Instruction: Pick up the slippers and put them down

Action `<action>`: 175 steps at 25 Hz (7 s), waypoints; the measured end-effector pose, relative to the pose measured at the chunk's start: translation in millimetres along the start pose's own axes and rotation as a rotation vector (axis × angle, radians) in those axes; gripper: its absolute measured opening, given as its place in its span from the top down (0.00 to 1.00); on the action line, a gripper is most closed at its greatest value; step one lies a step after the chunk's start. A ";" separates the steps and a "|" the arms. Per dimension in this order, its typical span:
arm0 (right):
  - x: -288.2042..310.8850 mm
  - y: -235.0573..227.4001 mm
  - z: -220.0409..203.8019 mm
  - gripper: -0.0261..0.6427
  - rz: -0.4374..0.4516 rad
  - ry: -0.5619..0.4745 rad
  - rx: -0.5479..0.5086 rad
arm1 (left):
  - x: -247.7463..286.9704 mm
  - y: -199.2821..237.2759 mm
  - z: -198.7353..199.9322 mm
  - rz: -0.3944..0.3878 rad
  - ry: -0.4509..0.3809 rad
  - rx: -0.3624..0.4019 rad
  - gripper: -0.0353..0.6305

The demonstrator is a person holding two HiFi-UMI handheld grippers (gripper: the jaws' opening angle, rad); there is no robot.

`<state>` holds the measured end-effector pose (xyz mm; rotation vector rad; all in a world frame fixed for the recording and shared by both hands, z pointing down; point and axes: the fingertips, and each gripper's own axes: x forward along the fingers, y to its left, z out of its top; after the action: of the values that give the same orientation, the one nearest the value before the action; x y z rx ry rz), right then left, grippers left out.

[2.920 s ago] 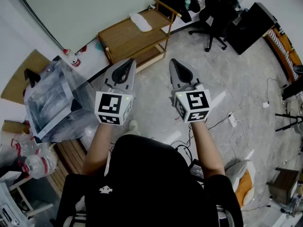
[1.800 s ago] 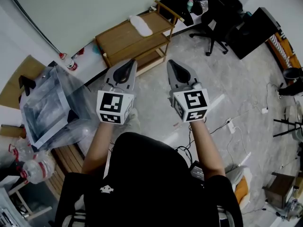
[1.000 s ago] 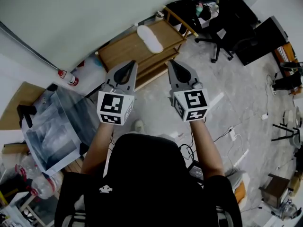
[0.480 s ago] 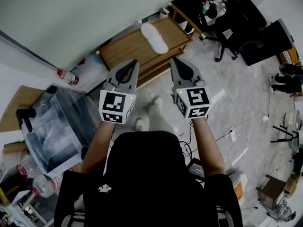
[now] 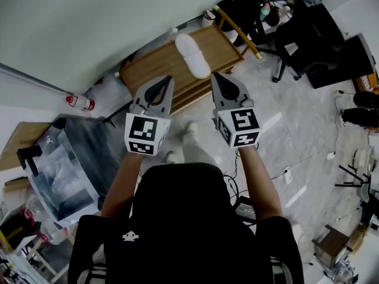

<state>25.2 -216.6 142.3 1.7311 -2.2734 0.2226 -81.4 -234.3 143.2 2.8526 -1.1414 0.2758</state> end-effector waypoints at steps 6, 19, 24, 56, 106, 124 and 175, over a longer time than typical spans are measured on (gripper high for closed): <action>48.8 -22.4 -19.7 0.98 0.068 0.088 -0.019 | 44.0 19.2 -15.0 0.025 0.049 -0.042 0.94; 140.8 -65.4 -106.6 0.98 0.221 0.337 -0.046 | 122.6 43.8 -82.4 0.092 0.194 -0.121 0.94; 168.2 -72.2 -150.5 0.98 0.296 0.447 -0.049 | 141.3 44.3 -116.4 0.114 0.256 -0.165 0.94; 287.6 -87.9 -328.0 0.48 0.228 0.763 -0.034 | 162.9 53.3 -249.0 0.157 0.436 -0.264 0.94; 283.4 -102.5 -331.1 0.93 0.139 0.794 -0.034 | 169.3 49.1 -258.2 0.123 0.442 -0.265 0.94; 267.2 -100.5 -313.0 0.95 0.133 0.765 -0.009 | 164.4 46.9 -243.7 0.107 0.417 -0.240 0.94; -58.1 18.6 -176.7 0.94 -0.169 0.377 0.060 | -55.8 -70.9 -114.2 -0.110 0.160 0.057 0.94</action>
<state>43.5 -107.8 293.2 1.7275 -1.8600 0.5372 -88.7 -131.5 246.0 2.8669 -0.9600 0.5277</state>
